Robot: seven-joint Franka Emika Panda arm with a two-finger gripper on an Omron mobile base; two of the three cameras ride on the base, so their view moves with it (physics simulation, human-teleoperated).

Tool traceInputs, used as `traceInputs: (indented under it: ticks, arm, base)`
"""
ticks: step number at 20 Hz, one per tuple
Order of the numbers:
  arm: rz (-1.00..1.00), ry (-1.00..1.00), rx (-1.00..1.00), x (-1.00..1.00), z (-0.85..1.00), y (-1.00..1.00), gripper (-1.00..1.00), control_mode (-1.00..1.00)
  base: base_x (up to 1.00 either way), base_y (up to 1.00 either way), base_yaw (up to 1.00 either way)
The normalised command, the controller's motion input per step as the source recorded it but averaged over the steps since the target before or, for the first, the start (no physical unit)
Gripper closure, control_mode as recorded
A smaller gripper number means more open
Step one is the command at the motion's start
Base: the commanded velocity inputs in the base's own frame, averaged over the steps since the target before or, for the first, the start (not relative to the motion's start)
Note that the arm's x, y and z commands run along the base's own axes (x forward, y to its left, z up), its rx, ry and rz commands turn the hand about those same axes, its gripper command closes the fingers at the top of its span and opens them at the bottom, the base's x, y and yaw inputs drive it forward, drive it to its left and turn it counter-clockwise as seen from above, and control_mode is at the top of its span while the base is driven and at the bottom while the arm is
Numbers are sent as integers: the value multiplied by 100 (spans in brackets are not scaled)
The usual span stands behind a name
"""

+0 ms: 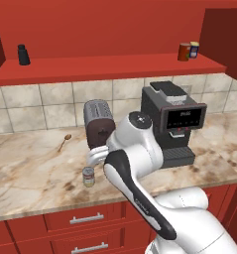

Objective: Pick the cans from the counter and place them in their designated side in the cabinet.

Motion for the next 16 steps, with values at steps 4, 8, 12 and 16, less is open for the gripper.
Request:
traceInputs:
  ticks: [4,8,12,16]
  arm:
    - [0,0,0,10,-19,6,-100,-100]
    - [0,0,0,12,-18,4,-100,-100]
    - [0,0,0,13,-20,1,-100,-100]
    - [0,1,0,14,-20,3,-100,-100]
  base:
    - [0,0,0]
    - [0,0,0]
    - [0,0,0]
    - [0,0,0]
